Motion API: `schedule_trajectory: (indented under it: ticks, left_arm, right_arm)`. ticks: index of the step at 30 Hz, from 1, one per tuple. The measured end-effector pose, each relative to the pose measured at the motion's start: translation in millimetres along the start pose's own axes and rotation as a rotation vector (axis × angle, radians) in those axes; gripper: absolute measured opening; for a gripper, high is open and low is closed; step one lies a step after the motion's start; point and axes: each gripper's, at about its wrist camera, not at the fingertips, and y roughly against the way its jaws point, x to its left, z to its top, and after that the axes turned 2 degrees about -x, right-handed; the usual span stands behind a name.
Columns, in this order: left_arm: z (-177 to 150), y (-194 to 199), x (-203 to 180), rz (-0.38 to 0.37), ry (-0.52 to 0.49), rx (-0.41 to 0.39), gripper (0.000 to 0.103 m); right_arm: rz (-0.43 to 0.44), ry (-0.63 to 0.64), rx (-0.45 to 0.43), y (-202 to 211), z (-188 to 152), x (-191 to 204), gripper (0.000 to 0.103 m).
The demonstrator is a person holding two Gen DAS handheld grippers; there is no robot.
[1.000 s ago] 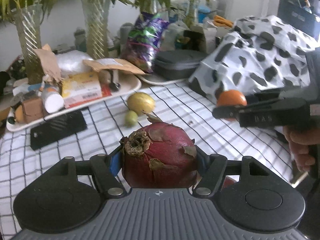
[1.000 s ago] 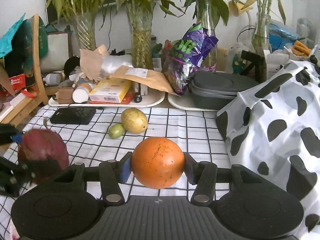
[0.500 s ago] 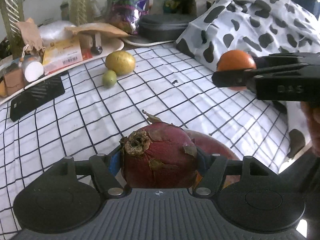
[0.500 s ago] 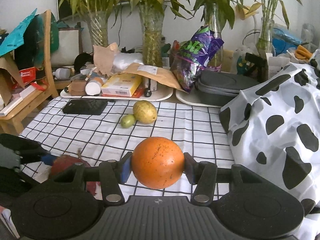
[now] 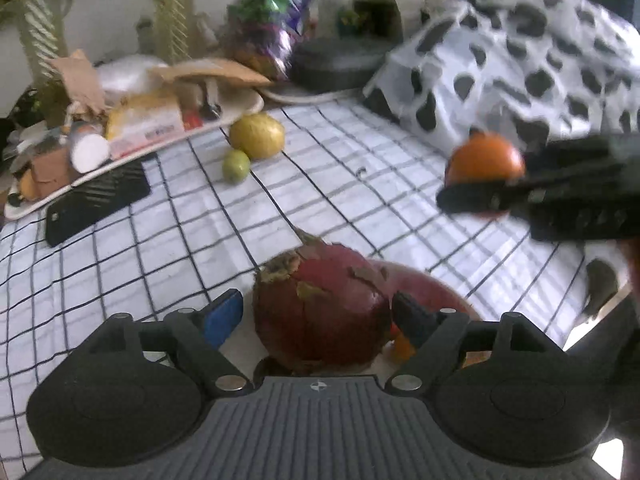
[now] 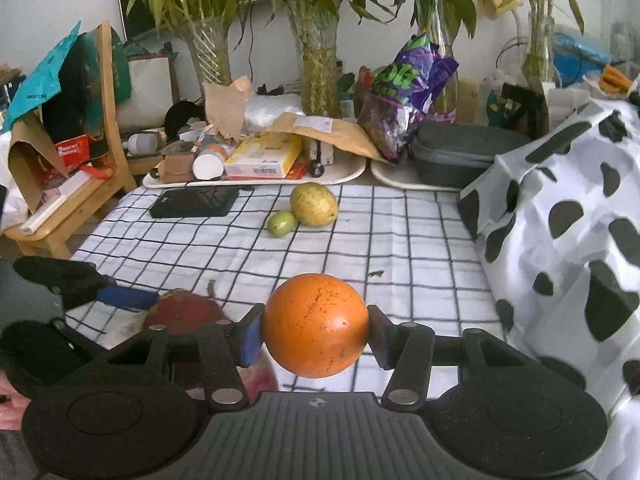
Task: Organize fruits
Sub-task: 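Carry the dragon fruit and orange to the rose plate and release both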
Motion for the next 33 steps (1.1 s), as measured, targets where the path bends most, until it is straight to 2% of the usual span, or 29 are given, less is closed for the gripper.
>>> schedule_trajectory:
  ticks: [6,11,13,18,24,25,26,27,29,33]
  left_arm:
    - [-5.3,34.0,15.5,0.019,0.113,-0.064,0.081]
    - [-15.7,49.5,26.7,0.098,0.17,-0.06,0.081]
    - [-20.1,55.7,34.8,0.102,0.211,-0.059,0.081]
    - [-30.6,70.6,49.1,0.114,0.287,-0.076,0.081]
    - [-39.5,78.8,54.0,0.126,0.31,-0.08,0.081]
    - [-39.8,79.5,54.4,0.126,0.31,-0.082,0.081]
    - [-40.7,80.6,54.7,0.127,0.311,-0.084,0.081]
    - [-41.2,81.4,55.2,0.129,0.313,-0.086,0.081]
    - [-43.2,82.3,56.4,0.13,0.321,-0.086,0.081]
    - [-46.8,85.0,59.0,0.128,0.347,-0.082,0.081]
  right_arm:
    - [0.052,-0.019,0.05,2.7,-9.6,10.9,0.054]
    - [0.097,-0.006,0.083,4.5,-18.0,26.2,0.054]
    - [0.118,0.002,0.093,5.1,-21.1,33.2,0.054]
    - [0.173,0.068,0.128,4.7,-29.8,57.7,0.055]
    - [0.226,0.165,0.179,-0.7,-37.8,83.6,0.055]
    - [0.229,0.18,0.182,-1.4,-38.6,86.9,0.056]
    - [0.226,0.195,0.175,-0.6,-38.9,90.0,0.068]
    - [0.226,0.201,0.159,1.4,-38.2,91.3,0.083]
    - [0.234,0.193,0.118,6.8,-35.5,89.8,0.096]
    - [0.201,0.139,0.106,11.9,-33.8,78.7,0.097]
